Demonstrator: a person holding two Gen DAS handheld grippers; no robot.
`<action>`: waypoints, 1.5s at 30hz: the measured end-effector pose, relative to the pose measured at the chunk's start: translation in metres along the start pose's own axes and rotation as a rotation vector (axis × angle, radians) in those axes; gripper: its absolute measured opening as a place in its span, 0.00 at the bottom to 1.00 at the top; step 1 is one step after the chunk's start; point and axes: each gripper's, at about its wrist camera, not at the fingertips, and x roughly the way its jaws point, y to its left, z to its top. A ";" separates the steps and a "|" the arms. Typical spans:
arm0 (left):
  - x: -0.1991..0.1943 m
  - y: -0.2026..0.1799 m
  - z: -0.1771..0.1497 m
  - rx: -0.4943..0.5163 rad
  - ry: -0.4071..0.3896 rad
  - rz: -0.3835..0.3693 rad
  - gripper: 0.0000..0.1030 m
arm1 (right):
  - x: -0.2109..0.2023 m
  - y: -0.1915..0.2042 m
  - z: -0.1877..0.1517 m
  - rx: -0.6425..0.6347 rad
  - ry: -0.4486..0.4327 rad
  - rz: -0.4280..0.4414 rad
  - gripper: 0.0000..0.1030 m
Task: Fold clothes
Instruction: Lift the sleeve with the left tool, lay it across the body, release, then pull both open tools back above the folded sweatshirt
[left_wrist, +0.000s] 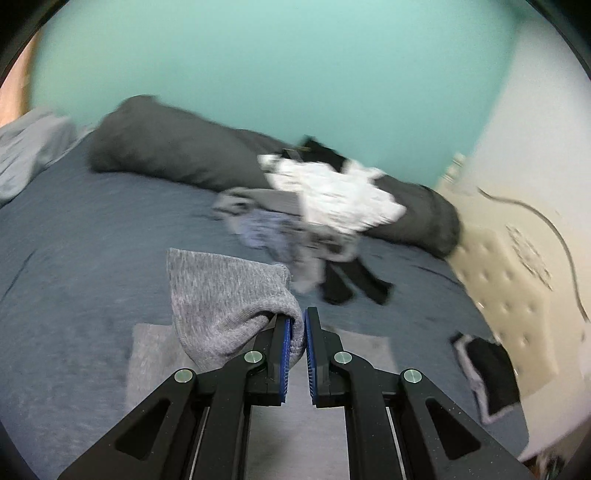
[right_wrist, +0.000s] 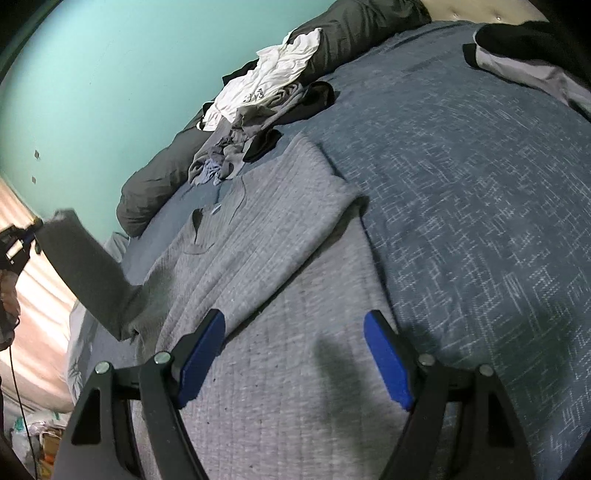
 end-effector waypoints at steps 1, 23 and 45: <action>0.005 -0.019 -0.004 0.027 0.015 -0.021 0.08 | -0.001 -0.002 0.001 0.007 0.000 0.003 0.76; 0.131 -0.079 -0.235 0.033 0.422 -0.055 0.67 | 0.001 -0.022 0.006 0.087 0.029 0.020 0.77; 0.051 0.095 -0.276 -0.170 0.252 0.188 0.79 | 0.028 0.056 -0.033 -0.111 0.142 0.053 0.77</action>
